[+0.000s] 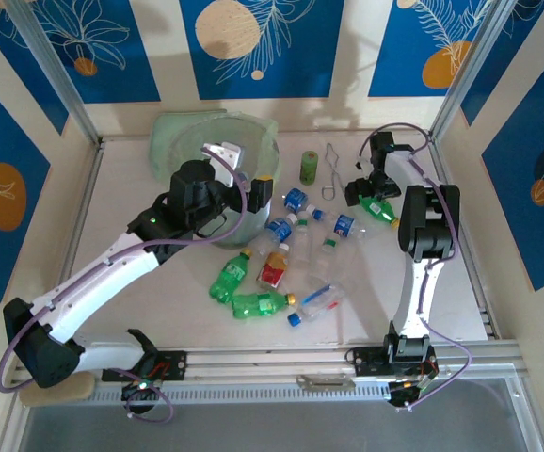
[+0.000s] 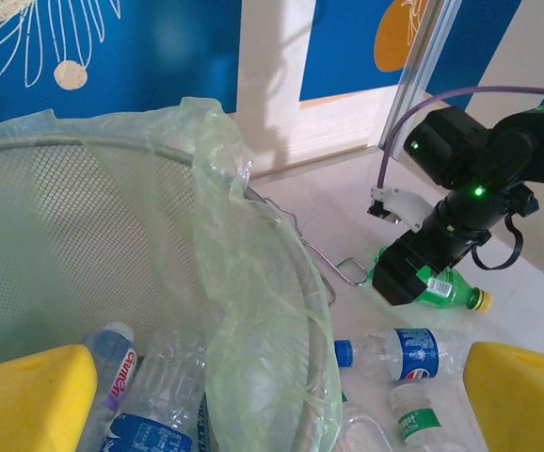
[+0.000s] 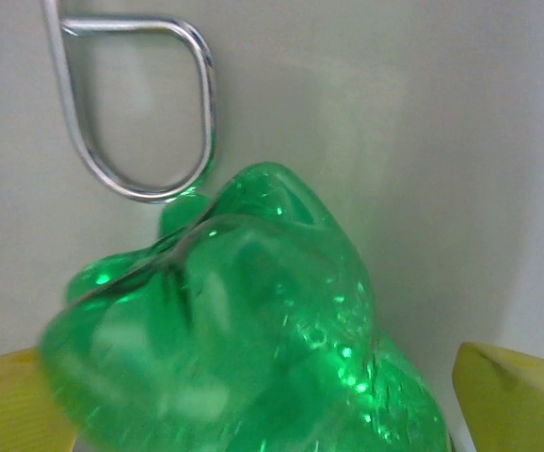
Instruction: Put the plastic bottles in the bin
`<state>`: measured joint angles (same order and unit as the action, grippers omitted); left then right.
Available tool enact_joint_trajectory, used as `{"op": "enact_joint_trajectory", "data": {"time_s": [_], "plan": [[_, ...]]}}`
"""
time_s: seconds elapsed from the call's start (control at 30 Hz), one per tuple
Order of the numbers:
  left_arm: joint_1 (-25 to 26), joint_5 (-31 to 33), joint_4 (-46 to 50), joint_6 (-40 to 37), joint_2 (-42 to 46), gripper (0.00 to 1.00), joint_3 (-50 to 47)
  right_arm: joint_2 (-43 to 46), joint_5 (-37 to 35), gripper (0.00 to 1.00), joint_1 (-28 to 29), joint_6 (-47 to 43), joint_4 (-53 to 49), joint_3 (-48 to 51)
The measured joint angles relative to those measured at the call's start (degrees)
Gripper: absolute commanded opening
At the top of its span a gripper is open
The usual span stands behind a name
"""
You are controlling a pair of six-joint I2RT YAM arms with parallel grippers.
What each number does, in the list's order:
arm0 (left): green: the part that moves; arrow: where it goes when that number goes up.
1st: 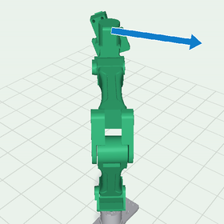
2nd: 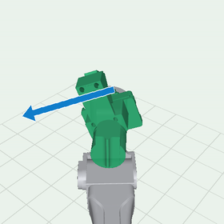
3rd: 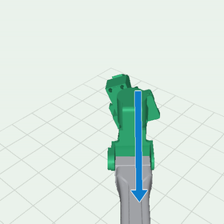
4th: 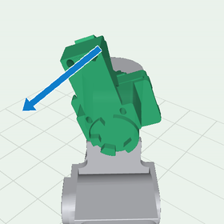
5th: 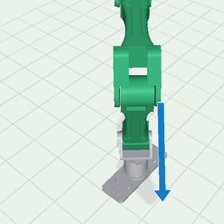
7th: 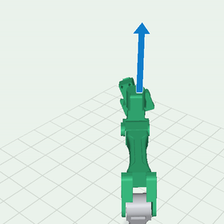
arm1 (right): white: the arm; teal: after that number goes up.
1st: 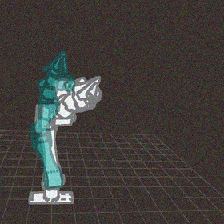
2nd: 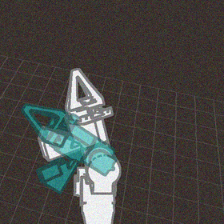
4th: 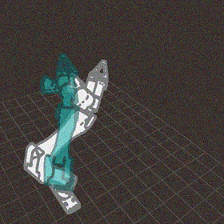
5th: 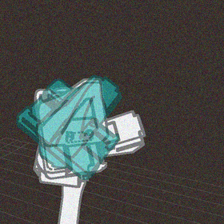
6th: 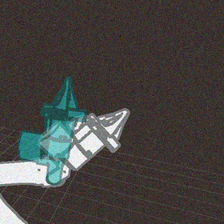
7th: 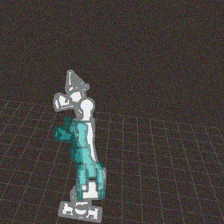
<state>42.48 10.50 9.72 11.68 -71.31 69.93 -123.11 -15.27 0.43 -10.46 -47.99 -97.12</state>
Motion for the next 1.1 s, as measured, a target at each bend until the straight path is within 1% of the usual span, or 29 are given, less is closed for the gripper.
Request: {"op": "enact_joint_trajectory", "data": {"time_s": [0.17,0.33,0.67,0.73,0.87,1.0,1.1], "plan": [[0.0,-0.61,-0.02,0.22,0.0,1.0,0.0,-1.6,-2.03,0.94,0.31,-0.83,0.81,0.17],[-0.09,-1.07,-0.24,0.44,0.0,1.0,0.0,-1.64,-2.93,0.89,0.37,-1.22,1.73,0.57],[-0.24,-1.31,-0.74,1.07,0.0,1.0,-0.04,-1.73,-3.65,0.69,0.74,-1.86,2.27,0.96],[-0.37,-1.46,-0.76,1.29,0.0,1.0,-0.04,-1.73,-3.54,0.63,0.74,-1.68,2.36,1.16],[-0.42,-2.05,-0.83,1.29,0.0,1.0,-0.04,-1.33,-3.41,0.57,1.38,-1.16,2.29,1.25],[-0.44,-3.48,-0.92,1.25,0.0,1.0,-0.04,1.38,-2.95,0.55,1.62,0.68,1.68,1.25],[-0.48,-5.7,-1.46,1.25,0.0,1.0,-0.04,6.67,-0.07,0.55,1.64,3.8,1.25,1.16]]}}
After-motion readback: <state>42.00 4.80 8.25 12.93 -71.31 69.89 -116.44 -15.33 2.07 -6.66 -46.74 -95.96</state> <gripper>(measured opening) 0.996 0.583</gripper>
